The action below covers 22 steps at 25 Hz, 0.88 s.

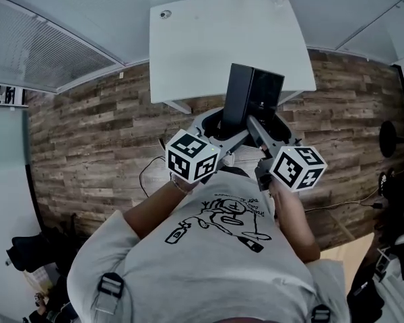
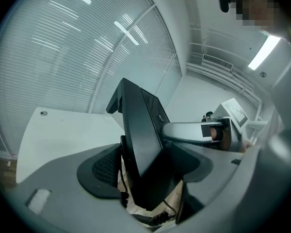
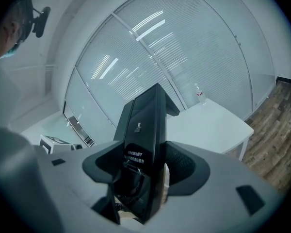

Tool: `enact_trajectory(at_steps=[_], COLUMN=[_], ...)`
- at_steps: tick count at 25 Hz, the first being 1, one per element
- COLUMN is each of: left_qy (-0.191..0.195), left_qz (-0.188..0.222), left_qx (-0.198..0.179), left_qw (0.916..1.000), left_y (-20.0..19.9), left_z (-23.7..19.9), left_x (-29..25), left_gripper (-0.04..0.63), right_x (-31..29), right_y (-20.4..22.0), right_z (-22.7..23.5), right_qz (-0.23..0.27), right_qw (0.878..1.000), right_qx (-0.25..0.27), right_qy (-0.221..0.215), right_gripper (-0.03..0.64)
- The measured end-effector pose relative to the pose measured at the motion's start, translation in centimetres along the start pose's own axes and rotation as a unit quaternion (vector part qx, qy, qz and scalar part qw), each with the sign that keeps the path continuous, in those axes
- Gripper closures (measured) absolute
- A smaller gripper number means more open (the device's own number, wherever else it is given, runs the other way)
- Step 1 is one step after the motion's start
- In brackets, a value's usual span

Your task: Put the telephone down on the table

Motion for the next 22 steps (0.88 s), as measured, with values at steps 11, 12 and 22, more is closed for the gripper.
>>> enact_trajectory(at_steps=[11,12,22], left_qy=[-0.033,-0.036,-0.062], left_qz=[0.016,0.018,0.034], left_qx=[0.011,0.013,0.027], left_qw=[0.9993,0.9991,0.9972], left_y=[-1.2,-1.5,-5.4], left_z=[-3.5,-3.9,-11.4], left_x=[-1.9,-2.1,-3.8], left_gripper=[0.281,0.281,0.281], right_x=[-5.0,-5.6,-15.1], right_y=[-1.1,-1.4,-3.4], right_z=[1.5,1.7,1.5], right_qz=[-0.020,-0.022,-0.046], right_qw=[0.999,0.999,0.998], right_qx=[0.004,0.004,0.011], right_qy=[-0.025,-0.027,-0.048], right_gripper=[0.382,0.382,0.382])
Point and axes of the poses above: the fingertips, and each gripper's own axes: x backward along the fingers, z to its right, y out of its underside, the point moved 10 cm from there along x, backward along the fingers, and after that the axes turned 13 degrees about z, right-handed, at the moved point
